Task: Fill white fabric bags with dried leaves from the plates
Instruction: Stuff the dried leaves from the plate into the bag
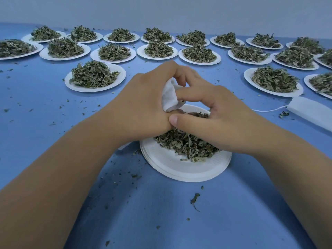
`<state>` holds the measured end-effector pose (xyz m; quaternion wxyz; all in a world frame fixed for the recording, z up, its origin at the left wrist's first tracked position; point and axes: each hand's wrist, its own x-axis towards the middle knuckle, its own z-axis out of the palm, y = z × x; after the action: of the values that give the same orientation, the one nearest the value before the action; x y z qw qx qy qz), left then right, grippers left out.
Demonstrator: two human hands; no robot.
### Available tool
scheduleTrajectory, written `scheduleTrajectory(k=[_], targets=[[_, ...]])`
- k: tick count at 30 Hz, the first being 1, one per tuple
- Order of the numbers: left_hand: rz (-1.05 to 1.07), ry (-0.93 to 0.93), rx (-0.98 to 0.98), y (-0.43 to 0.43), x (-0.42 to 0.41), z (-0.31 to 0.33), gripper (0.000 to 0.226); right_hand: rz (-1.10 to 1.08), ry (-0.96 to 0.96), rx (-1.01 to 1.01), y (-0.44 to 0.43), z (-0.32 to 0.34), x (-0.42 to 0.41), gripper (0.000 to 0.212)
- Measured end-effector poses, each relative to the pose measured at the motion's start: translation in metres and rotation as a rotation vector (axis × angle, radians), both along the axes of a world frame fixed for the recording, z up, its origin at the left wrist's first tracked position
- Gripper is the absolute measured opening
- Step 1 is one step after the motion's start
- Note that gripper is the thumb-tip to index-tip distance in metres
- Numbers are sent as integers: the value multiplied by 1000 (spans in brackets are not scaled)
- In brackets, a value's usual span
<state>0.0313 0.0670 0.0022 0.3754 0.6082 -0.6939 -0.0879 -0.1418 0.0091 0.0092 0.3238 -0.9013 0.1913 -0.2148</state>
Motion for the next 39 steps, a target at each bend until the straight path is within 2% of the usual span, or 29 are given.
scheduleTrajectory(k=[3,5,7,12,16,19,21,26,33,39], targets=[[-27,-49,-7,1,-2,-1,34,55,52,15,-1,-1,0,5],[-29,-49,-21,2,-1,0,35,49,22,37,-1,-2,0,11],[-38,-38,-38,3,0,2,41,17,-60,105,-4,-3,-1,21],[-76,32,-27,5,-1,6,69,-52,-174,99,-8,-10,1,20],[6,-25,55,5,11,7,79,-171,-411,148,-10,-9,4,24],[132,-133,207,1,23,6,71,-208,-498,160,-14,-7,2,24],[170,-116,229,-3,26,3,60,-202,-459,192,-14,-6,0,25],[146,-26,182,-5,26,1,46,-195,-181,173,-14,-5,-6,45],[56,75,79,-2,16,2,40,-149,-92,178,-15,-5,-5,48],[133,77,22,-4,25,4,31,-207,-371,226,-21,-4,-9,25]])
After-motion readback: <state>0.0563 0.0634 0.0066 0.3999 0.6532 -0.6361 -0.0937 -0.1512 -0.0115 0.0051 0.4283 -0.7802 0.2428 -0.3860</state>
